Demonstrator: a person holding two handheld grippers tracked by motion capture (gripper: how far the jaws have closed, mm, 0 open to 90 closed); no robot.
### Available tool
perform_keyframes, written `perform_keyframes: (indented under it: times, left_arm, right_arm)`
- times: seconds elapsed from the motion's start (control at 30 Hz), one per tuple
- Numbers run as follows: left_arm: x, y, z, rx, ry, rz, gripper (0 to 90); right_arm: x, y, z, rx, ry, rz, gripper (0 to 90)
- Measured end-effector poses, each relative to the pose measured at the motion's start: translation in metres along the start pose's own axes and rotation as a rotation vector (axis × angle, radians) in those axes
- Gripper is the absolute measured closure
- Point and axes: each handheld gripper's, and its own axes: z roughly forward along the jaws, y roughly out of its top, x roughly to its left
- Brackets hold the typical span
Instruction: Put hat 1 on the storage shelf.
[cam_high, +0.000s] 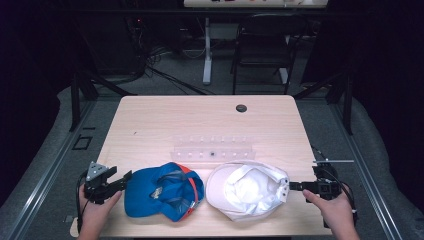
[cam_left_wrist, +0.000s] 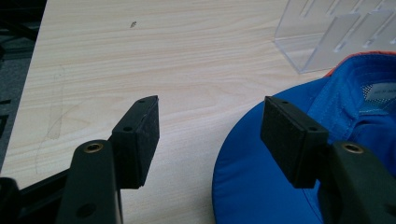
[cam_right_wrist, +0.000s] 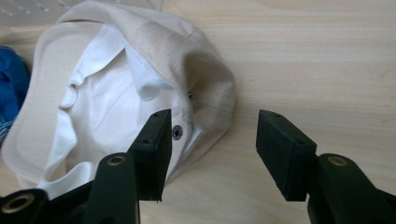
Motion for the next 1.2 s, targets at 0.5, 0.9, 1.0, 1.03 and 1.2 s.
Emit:
perform_keyframes:
  times: [0.5,0.9,1.0,1.03,1.2]
  left_arm:
    - [-0.004,-0.001,0.004,0.015,-0.005,0.022,38.1]
    - [-0.004,-0.001,0.004,0.018,-0.005,0.028,38.1]
    - [-0.004,-0.001,0.004,0.018,-0.005,0.029,38.1]
    - [-0.004,-0.001,0.004,0.018,-0.005,0.029,38.1]
    - [-0.004,-0.001,0.004,0.022,-0.006,0.033,38.1]
  right_arm:
    - [0.004,-0.001,0.026,0.107,0.106,0.076,46.9]
    - [0.007,-0.001,0.042,0.122,0.167,0.125,49.0]
    - [0.009,0.0,0.04,0.106,0.167,0.126,53.6]
    - [0.01,0.0,0.039,0.099,0.163,0.126,55.3]
    - [0.01,0.004,0.031,0.082,0.12,0.097,65.3]
